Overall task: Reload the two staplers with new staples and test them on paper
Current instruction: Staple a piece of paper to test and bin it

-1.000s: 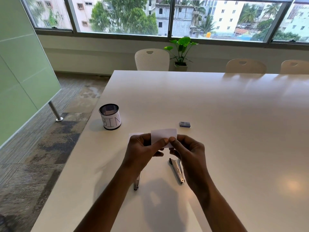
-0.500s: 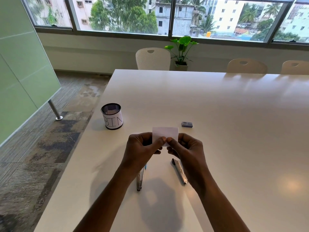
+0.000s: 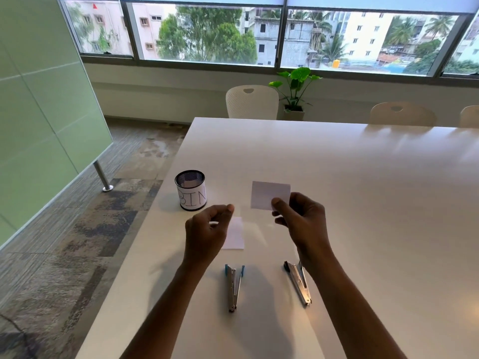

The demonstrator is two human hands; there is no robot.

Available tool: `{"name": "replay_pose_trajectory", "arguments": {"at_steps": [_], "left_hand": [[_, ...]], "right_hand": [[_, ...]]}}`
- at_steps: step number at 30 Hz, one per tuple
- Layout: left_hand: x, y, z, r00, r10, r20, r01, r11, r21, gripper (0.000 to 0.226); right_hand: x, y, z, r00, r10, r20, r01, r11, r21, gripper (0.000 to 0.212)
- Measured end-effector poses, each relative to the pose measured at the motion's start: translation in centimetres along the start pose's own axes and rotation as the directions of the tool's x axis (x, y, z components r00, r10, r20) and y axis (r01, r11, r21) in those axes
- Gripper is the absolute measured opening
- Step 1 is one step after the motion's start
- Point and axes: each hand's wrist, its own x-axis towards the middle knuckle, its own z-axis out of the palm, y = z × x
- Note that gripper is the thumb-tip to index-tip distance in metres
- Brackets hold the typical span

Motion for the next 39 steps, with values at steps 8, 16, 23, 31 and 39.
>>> {"name": "replay_pose_trajectory", "arguments": {"at_steps": [8,16,23,31,39], "left_hand": [[1.6,-8.6,1.0,0.998,-0.004,0.064,-0.026,0.885,0.464,0.025],[2.0,-11.0,1.3,0.987,-0.104,0.119,0.008,0.783,0.622,0.038],[2.1,-10.7,1.4,0.984,-0.104,0.145,-0.014,0.766,0.642,0.041],[2.2,-10.9,1.3,0.985,-0.102,0.138,-0.018,0.739,0.674,0.035],[2.4,-10.8,1.4,0.988,-0.095,0.123,-0.016,0.725,0.689,0.036]], "right_hand": [[6.1,0.0,3.4,0.981,-0.192,0.014,0.191,0.961,-0.198,0.006],[11.7,-0.1,9.9,0.892,-0.404,0.202,0.452,0.788,-0.419,0.015],[15.1,2.2,14.7,0.832,-0.399,0.386,0.551,0.678,-0.486,0.027],[17.1,5.0,18.4,0.699,-0.272,0.661,0.708,0.391,-0.588,0.035],[18.5,6.1,20.5,0.704,-0.024,0.709,0.682,0.301,-0.667,0.032]]}}
